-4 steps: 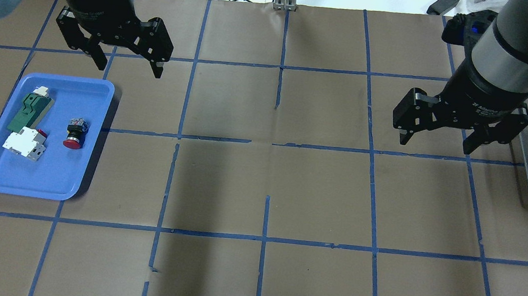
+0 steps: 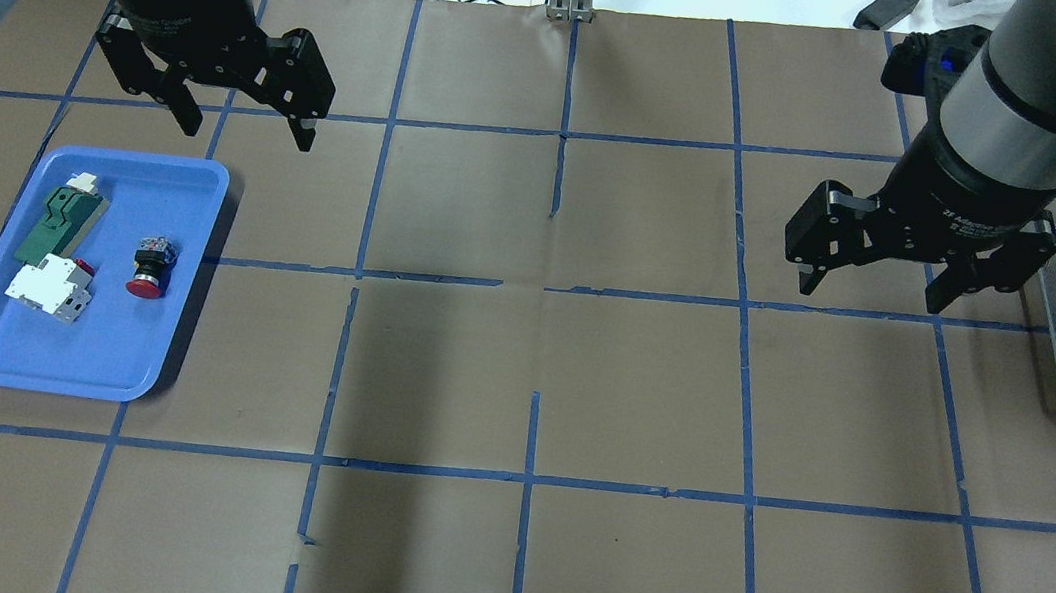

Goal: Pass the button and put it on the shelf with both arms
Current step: 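Lower the left gripper over the red push button in the blue tray, then grasp the red push button with the left gripper while the right gripper rises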

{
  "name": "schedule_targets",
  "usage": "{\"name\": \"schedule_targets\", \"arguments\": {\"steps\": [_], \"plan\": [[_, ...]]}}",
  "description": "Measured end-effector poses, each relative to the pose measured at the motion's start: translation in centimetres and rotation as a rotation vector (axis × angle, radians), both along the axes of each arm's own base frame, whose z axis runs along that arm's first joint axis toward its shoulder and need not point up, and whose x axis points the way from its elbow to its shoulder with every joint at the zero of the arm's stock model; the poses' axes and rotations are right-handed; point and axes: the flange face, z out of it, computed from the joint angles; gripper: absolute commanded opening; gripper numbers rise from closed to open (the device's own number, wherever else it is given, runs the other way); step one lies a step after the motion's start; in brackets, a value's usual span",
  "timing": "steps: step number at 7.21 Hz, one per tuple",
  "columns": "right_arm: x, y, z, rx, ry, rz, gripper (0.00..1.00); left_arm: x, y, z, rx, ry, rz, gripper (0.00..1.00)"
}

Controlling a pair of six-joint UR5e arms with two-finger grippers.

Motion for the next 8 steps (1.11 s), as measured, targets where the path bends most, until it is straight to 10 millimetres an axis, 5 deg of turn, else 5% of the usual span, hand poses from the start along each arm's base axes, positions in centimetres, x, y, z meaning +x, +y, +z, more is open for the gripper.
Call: {"name": "schedule_targets", "arguments": {"steps": [3, 6, 8], "plan": [[0.0, 0.0, 0.0, 0.001, 0.002, 0.000, 1.00, 6.7, -0.8, -3.1, 0.064, 0.004, 0.111, 1.00], [0.0, 0.0, 0.0, 0.000, 0.003, -0.001, 1.00, 16.3, -2.9, -10.5, -0.008, 0.010, 0.071, 1.00], [0.0, 0.0, 0.0, -0.002, 0.002, -0.002, 1.00, 20.9, -2.7, -17.0, -0.025, 0.009, 0.005, 1.00]]}}
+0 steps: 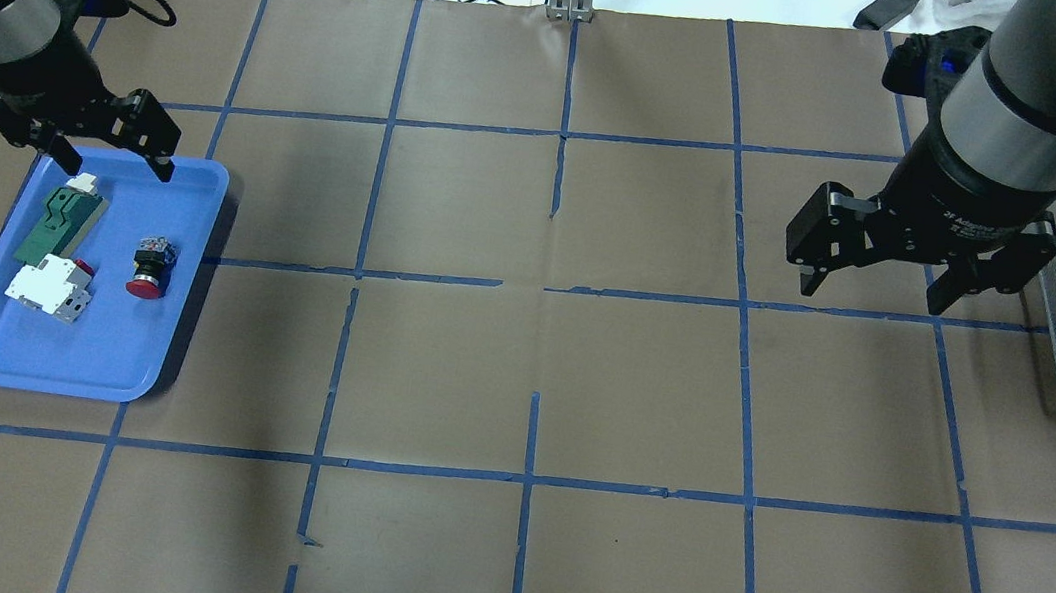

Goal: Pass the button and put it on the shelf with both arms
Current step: 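Grasp the red push button with the left gripper while the right gripper rises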

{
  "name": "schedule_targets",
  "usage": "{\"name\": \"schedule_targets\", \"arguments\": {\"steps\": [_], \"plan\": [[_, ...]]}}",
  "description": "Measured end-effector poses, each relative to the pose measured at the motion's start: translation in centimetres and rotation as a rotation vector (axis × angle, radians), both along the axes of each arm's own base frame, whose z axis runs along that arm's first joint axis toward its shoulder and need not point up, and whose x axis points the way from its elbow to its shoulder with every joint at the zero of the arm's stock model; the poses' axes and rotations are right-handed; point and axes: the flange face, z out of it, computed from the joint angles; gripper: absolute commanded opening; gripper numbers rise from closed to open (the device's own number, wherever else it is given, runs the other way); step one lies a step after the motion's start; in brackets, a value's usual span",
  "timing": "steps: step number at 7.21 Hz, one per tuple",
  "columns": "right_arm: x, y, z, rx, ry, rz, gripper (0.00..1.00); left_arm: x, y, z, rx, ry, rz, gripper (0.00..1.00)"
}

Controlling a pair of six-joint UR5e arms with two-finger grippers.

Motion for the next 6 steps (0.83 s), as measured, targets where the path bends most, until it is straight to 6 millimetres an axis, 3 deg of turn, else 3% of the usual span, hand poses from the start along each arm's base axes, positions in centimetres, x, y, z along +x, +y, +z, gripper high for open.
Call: {"name": "schedule_targets", "arguments": {"steps": [3, 6], "plan": [[0.0, -0.1, 0.0, -0.003, 0.000, 0.000, 1.00, 3.5, 0.4, -9.0, 0.027, 0.012, -0.070, 1.00], [-0.8, -0.4, 0.3, -0.020, 0.004, -0.040, 1.00, 4.6, 0.4, -13.1, 0.088, 0.035, -0.059, 1.00]]}}
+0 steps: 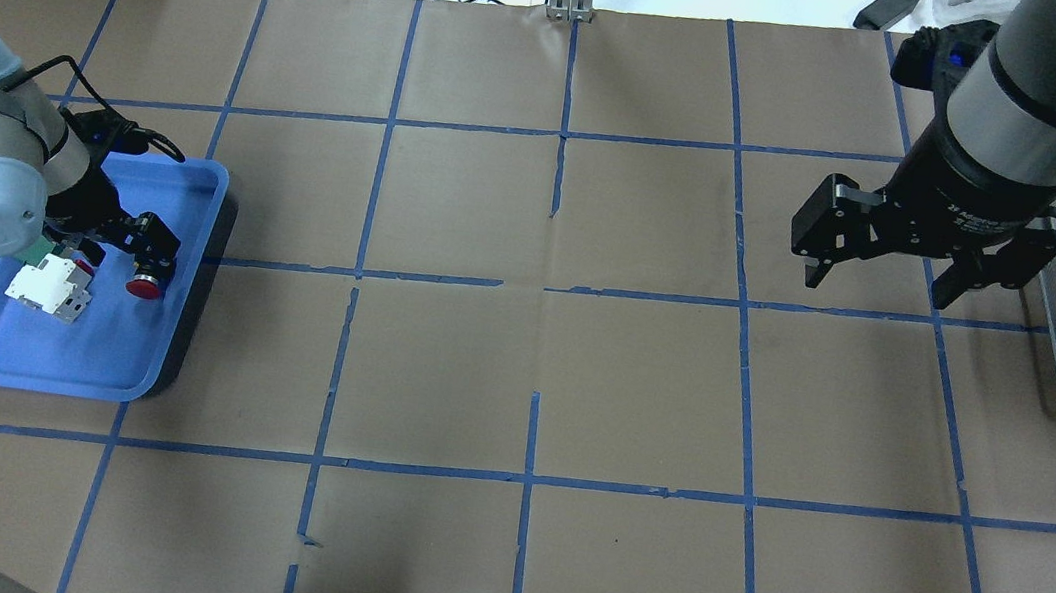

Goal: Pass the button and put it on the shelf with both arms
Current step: 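Grasp the red push button with the left gripper while the right gripper rises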

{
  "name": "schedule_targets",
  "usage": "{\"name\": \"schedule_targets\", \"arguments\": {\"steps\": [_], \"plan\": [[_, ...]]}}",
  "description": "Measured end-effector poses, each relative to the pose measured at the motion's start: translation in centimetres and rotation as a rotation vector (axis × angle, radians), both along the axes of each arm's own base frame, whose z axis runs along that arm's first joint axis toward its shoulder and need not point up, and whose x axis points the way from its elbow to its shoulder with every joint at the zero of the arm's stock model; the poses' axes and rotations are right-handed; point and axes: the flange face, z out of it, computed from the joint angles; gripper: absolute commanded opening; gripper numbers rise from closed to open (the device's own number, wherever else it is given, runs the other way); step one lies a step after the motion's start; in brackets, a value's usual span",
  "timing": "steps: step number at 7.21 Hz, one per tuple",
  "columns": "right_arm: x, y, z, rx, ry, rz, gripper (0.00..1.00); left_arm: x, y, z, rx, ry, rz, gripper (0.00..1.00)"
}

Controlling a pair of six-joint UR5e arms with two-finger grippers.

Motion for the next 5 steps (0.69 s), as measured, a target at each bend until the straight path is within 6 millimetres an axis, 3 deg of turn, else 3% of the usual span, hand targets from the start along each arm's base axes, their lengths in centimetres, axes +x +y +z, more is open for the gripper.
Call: {"name": "schedule_targets", "arguments": {"steps": [1, 2, 3, 4, 5], "plan": [[-0.9, -0.3, 0.0, -0.004, -0.002, -0.039, 1.00, 0.1, 0.0, -0.7, 0.015, 0.001, -0.002, 0.99], [-1.8, -0.6, -0.1, -0.004, -0.004, -0.083, 1.00, 0.2, 0.1, -1.2, 0.027, -0.003, -0.002, 0.92], [-3.0, -1.0, -0.1, -0.004, -0.008, -0.126, 1.00, 0.2, 0.1, -1.5, 0.034, -0.005, -0.001, 0.73], [-4.2, -1.3, -0.1, -0.004, -0.028, -0.167, 1.00, 0.2, 0.1, -1.6, 0.037, -0.005, -0.001, 0.71], [-5.0, -1.6, -0.2, -0.001, -0.067, -0.230, 1.00, 0.2, 0.1, -1.8, 0.041, -0.004, 0.000, 0.55]]}}
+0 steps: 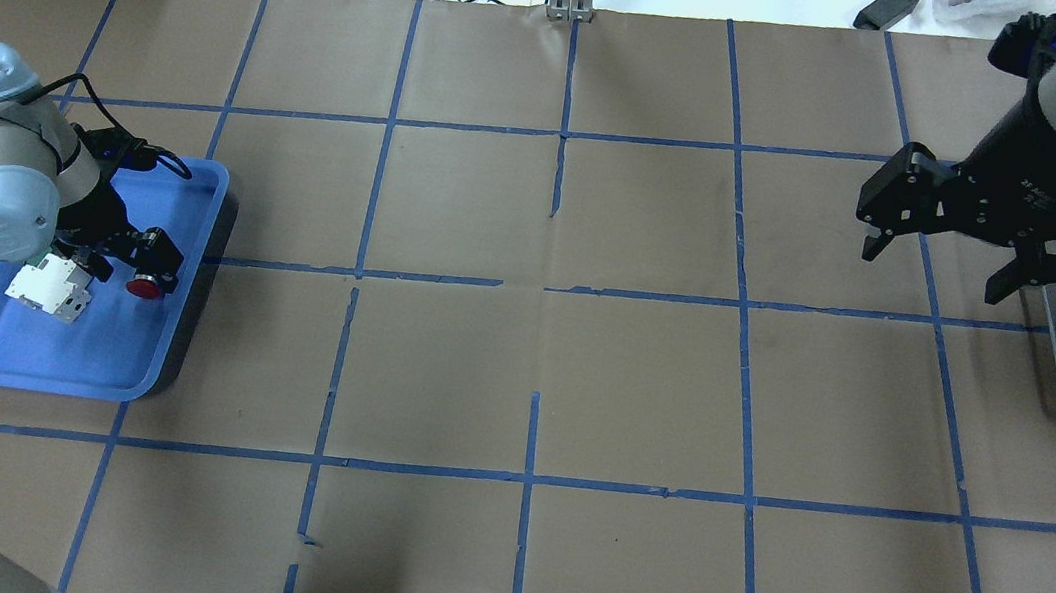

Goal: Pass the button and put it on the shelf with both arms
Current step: 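Grasp the red push button with the left gripper while the right gripper rises, then lift the button and carry it toward the right gripper with the left arm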

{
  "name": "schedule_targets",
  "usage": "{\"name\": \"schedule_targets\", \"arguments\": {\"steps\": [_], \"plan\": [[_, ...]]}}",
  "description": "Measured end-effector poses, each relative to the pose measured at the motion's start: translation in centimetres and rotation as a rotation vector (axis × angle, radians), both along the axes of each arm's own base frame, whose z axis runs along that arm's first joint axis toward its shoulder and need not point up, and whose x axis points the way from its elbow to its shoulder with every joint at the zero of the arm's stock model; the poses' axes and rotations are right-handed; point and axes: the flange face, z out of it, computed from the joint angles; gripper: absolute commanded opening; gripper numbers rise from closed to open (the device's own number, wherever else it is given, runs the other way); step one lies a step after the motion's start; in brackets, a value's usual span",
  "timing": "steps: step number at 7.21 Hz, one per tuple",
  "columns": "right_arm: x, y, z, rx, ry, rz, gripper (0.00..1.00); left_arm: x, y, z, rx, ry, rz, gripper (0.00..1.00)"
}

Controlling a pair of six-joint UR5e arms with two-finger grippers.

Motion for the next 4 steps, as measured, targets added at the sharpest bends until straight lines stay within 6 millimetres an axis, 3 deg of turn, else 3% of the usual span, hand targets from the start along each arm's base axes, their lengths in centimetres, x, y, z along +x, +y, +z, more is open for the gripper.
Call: {"name": "schedule_targets", "arguments": {"steps": [1, 3, 4], "plan": [[-0.1, -0.3, -0.1, 0.003, -0.063, -0.097, 1.00, 0.0, 0.0, -0.2, 0.003, 0.002, 0.000, 0.41], [1.1, -1.4, -0.4, 0.026, -0.258, -0.273, 1.00, 0.0, 0.1, -0.3, 0.005, 0.005, -0.005, 0.29], [1.5, -1.9, -0.7, 0.053, -0.324, -0.356, 1.00, 0.0, 0.1, -0.3, 0.005, 0.005, -0.007, 0.29]]}}
